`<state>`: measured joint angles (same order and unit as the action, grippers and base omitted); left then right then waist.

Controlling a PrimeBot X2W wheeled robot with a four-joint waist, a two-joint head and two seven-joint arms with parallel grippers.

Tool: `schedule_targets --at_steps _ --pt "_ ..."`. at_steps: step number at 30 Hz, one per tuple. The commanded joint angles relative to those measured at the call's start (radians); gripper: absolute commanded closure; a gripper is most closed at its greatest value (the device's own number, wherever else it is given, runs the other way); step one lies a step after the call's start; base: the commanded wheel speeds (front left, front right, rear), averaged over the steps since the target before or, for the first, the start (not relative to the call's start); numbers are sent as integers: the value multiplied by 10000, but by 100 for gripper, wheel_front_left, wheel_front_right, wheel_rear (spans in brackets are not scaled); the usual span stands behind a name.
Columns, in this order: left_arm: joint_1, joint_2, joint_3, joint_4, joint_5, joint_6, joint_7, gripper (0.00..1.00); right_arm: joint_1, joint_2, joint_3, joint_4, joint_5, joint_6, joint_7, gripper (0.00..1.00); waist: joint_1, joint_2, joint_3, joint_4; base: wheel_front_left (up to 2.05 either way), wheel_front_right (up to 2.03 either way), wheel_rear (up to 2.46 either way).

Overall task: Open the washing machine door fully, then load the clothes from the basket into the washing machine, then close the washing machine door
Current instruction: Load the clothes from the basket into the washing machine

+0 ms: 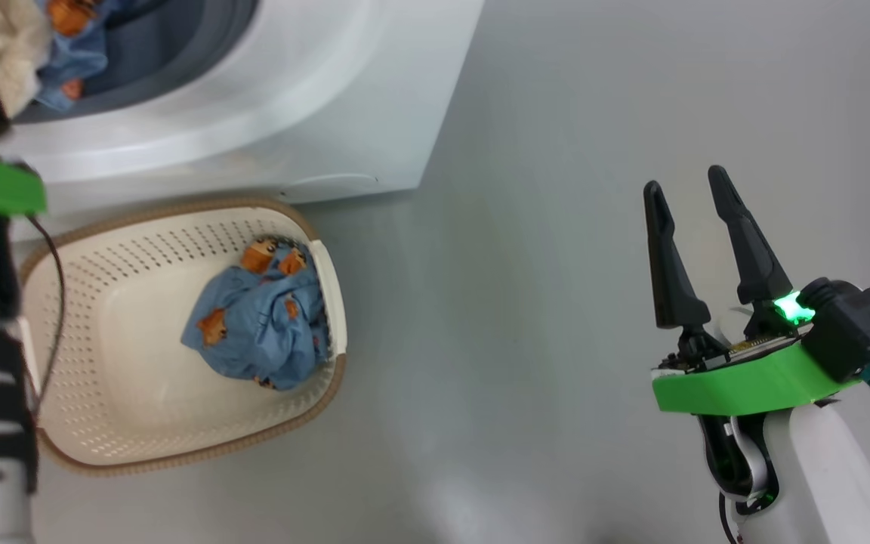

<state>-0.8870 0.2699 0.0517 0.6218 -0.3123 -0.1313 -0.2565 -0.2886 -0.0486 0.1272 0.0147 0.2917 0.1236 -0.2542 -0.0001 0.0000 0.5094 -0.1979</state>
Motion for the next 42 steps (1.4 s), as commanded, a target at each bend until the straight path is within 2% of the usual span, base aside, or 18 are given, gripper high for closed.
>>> schedule_targets --at_steps 1,16,29,42 --pt "599 334 240 -533 238 6 -52 0 390 -16 157 -131 -174 71 -76 0 1 0 -487 263 0 0 0" --pt "3802 -746 657 -2293 681 6 -53 0 1345 -398 -180 111 -261 71 -76 0 1 0 -2014 781 0 0 0" --pt "6192 -1275 820 -3707 1008 6 -53 0 2139 -683 -373 160 -197 71 -76 0 1 0 -3024 1091 0 0 0" --pt "8185 -1633 1222 -5224 1247 6 -53 0 2615 -780 -463 186 -100 71 -76 0 1 0 -3541 1221 0 0 0"
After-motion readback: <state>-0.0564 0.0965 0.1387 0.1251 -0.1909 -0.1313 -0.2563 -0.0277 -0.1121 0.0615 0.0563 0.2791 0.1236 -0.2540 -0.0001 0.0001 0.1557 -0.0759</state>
